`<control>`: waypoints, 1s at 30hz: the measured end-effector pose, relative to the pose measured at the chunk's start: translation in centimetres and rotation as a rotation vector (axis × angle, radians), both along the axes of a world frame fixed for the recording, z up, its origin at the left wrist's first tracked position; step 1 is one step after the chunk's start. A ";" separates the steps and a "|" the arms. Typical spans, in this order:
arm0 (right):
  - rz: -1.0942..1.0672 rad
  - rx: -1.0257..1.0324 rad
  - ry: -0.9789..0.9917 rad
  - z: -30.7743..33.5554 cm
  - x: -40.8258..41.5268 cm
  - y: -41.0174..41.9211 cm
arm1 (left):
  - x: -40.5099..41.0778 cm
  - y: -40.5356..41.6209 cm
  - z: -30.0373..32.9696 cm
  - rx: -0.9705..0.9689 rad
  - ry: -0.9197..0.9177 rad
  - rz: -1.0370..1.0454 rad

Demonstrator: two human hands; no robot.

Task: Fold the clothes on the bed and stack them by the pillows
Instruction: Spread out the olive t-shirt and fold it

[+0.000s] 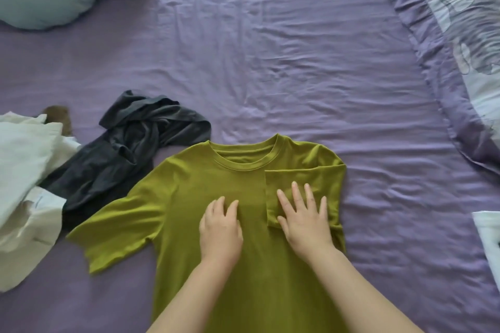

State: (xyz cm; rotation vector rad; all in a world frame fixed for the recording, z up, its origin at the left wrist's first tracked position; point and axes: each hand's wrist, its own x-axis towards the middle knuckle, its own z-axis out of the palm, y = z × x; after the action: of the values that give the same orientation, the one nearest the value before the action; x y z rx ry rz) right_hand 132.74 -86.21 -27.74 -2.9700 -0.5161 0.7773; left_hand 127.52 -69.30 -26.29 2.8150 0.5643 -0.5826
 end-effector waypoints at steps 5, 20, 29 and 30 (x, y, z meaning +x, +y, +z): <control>-0.036 -0.053 0.005 0.6 -0.6 3.0 | -3.4 3.9 -0.3 -0.041 0.064 -0.074; 0.293 0.083 -0.011 0.6 -5.5 20.1 | -6.0 22.6 0.3 0.213 -0.003 0.301; 0.217 0.022 0.010 -0.5 -6.2 24.7 | -6.5 26.6 0.7 0.305 0.086 0.282; 0.202 0.010 0.016 -0.4 -6.2 24.8 | -6.6 26.8 1.0 0.314 0.073 0.239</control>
State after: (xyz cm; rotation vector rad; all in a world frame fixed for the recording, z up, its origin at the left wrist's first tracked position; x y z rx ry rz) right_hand 126.57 -61.37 -28.17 -2.9320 -0.8262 0.8082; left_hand 120.93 -42.47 -25.26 2.9538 1.0749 -0.5946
